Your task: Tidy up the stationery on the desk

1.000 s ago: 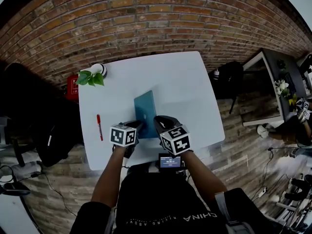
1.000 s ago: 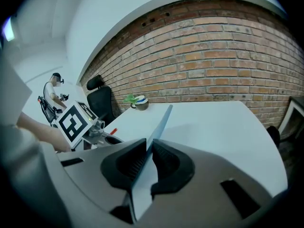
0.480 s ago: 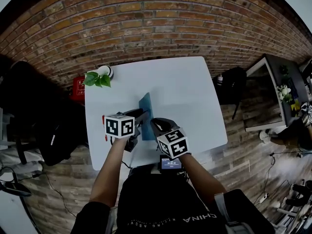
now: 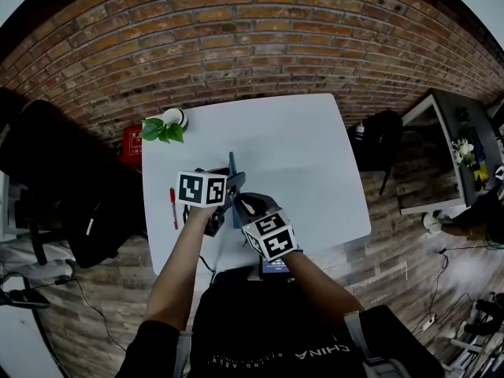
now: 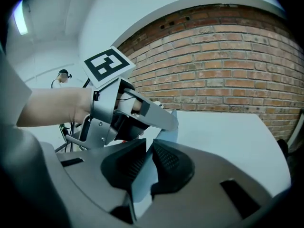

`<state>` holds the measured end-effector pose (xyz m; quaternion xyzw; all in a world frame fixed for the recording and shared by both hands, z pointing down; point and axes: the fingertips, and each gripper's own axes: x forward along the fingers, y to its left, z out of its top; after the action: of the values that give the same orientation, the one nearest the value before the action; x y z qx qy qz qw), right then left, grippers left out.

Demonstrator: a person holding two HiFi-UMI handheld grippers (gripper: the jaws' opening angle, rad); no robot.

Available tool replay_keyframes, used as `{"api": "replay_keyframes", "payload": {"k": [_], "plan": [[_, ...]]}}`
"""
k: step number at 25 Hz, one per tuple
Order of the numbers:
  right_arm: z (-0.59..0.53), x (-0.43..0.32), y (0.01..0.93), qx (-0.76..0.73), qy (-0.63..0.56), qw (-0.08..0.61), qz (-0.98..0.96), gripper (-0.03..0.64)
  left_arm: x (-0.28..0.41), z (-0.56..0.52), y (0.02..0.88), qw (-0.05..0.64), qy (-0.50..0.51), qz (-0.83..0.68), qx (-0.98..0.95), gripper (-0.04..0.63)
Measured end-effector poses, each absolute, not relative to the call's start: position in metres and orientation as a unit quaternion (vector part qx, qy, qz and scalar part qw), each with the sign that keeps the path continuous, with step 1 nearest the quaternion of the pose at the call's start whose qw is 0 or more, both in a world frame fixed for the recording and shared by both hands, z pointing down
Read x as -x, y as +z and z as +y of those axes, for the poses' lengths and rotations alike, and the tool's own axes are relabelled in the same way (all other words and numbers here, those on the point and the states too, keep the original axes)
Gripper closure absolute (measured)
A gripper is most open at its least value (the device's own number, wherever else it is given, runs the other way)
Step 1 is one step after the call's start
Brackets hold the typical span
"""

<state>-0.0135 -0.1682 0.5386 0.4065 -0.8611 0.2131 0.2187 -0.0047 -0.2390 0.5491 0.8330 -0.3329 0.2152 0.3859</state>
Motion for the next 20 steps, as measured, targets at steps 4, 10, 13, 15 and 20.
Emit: {"api": "replay_keyframes", "payload": {"k": [4, 10, 13, 15, 20], "plan": [[-0.167, 0.023, 0.537, -0.398, 0.205, 0.222, -0.866, 0.568, 0.009, -0.235, 0.562, 0.393, 0.251, -0.333, -0.819, 0.399], [-0.168, 0.03, 0.536, -0.384, 0.206, 0.216, -0.874, 0.566, 0.012, -0.234, 0.564, 0.433, 0.234, -0.33, -0.805, 0.443], [-0.168, 0.034, 0.535, -0.376, 0.209, 0.214, -0.877, 0.565, 0.014, -0.235, 0.563, 0.447, 0.219, -0.335, -0.8, 0.466], [-0.169, 0.036, 0.535, -0.372, 0.207, 0.213, -0.88, 0.565, 0.015, -0.235, 0.563, 0.457, 0.205, -0.339, -0.796, 0.479], [-0.17, 0.038, 0.536, -0.367, 0.209, 0.194, -0.885, 0.583, 0.023, -0.238, 0.565, 0.468, 0.184, -0.353, -0.789, 0.51]]}}
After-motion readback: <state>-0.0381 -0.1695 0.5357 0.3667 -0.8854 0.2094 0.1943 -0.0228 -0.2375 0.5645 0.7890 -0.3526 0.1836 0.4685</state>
